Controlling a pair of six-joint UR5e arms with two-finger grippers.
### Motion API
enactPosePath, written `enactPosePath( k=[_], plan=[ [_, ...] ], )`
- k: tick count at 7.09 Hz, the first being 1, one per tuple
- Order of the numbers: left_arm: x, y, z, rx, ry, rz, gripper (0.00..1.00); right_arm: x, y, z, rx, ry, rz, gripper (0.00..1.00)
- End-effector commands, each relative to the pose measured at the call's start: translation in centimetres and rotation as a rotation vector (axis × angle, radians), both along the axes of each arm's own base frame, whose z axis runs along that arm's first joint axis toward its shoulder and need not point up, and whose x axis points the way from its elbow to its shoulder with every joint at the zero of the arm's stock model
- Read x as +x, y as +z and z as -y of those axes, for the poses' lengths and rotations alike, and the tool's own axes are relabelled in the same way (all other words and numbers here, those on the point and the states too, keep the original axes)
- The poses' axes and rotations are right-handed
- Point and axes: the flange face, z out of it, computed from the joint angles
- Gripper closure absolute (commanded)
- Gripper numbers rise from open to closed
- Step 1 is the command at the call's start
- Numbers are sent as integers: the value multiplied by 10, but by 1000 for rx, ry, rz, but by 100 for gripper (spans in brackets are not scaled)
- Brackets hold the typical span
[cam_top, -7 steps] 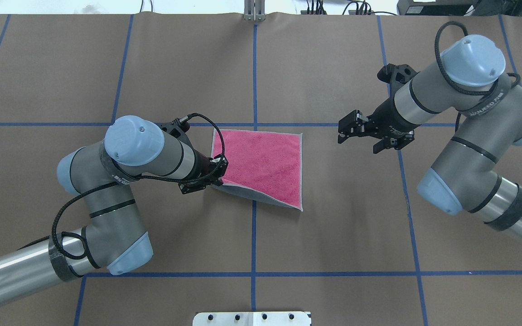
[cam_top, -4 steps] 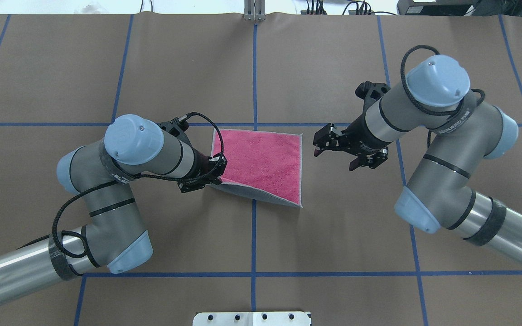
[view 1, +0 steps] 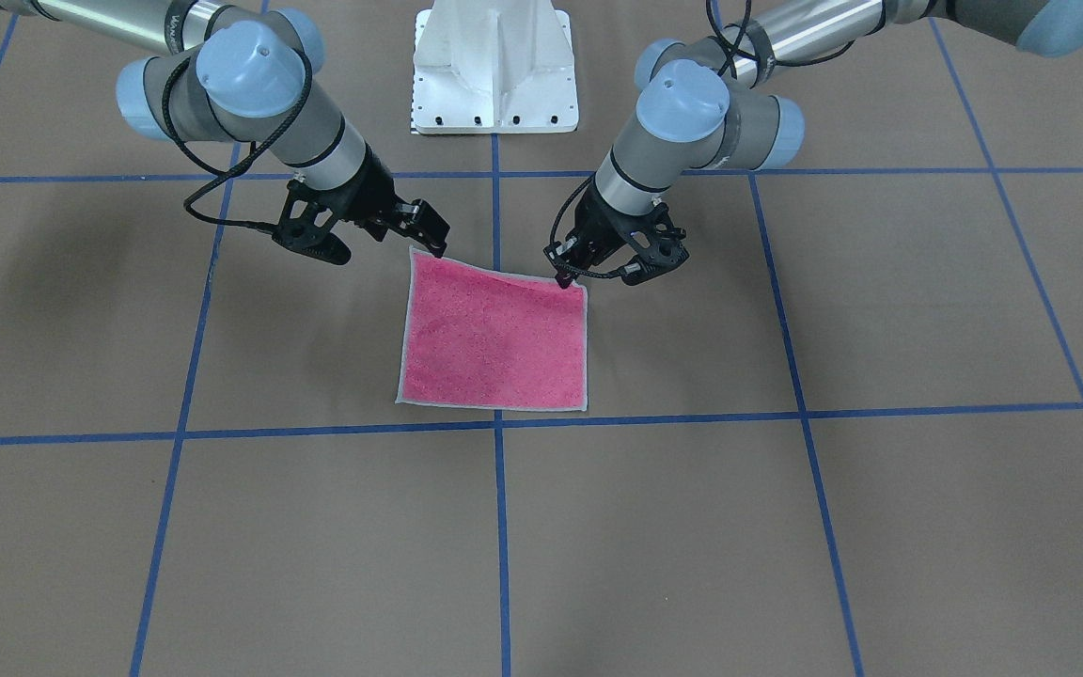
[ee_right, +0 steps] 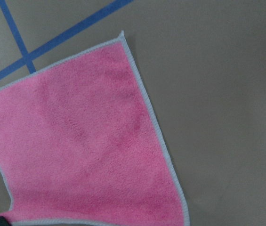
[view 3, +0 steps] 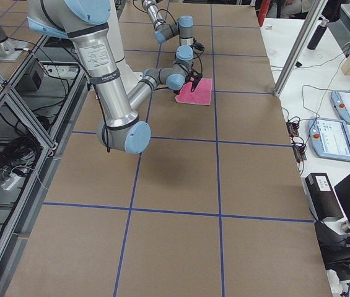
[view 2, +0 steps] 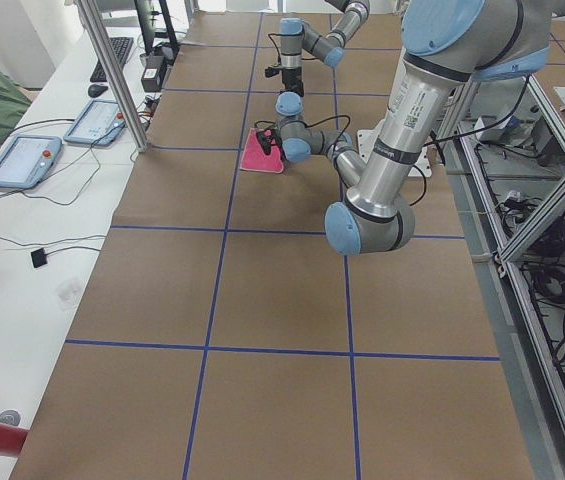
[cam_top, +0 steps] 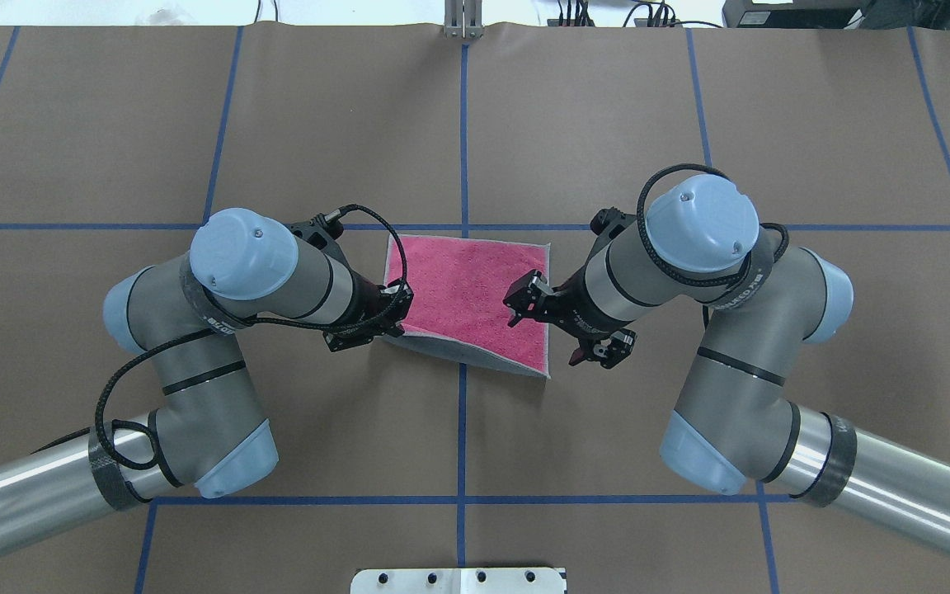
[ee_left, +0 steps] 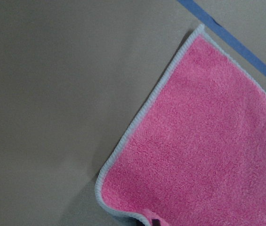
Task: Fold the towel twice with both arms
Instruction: 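Lift the corner with the left gripper while the right gripper reaches the other corner, then grasp the towel's other near corner with the right gripper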
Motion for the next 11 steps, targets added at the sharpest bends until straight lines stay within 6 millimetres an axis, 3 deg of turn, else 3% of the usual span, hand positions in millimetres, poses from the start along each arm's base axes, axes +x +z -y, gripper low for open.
enactPosePath(
  k=[1, 8, 10, 11],
  plan=[
    [0, 1, 0, 0, 0, 0, 100, -15, 6, -10, -92, 72, -26, 1],
    [-1, 3, -1, -2, 1, 2, 100, -47, 33, -35, -232, 201, -95, 2],
    [-2, 5, -1, -3, 3, 3, 100, -52, 39, -35, -234, 202, -109, 8],
    [-3, 4, -1, -2, 2, 2, 100, -52, 35, -35, -249, 211, -102, 17]
  ],
)
